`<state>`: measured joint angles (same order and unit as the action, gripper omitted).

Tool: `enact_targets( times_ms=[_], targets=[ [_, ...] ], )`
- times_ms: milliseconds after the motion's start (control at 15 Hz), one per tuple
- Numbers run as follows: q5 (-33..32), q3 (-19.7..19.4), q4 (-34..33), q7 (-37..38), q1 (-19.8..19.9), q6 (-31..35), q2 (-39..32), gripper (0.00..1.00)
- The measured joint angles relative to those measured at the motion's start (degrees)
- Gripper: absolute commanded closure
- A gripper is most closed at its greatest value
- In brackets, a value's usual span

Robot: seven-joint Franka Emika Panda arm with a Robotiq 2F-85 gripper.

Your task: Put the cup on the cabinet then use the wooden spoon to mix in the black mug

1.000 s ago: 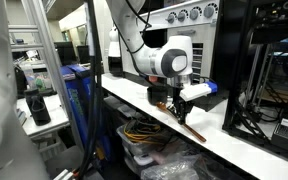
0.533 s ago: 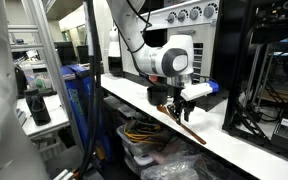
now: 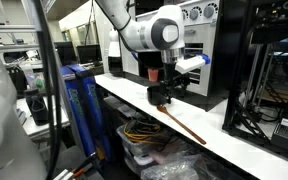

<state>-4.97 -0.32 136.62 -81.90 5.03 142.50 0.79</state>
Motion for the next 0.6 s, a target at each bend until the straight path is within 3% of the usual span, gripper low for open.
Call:
enact_targets(
  times_ms=[400, 600],
  targets=[
    [1.4, 0.0, 1.8, -11.7, -8.0, -20.2, 21.4, 0.00],
    [2.1, -0.1, 1.5, -14.8, -12.3, -26.3, 29.7, 0.00]
  ],
)
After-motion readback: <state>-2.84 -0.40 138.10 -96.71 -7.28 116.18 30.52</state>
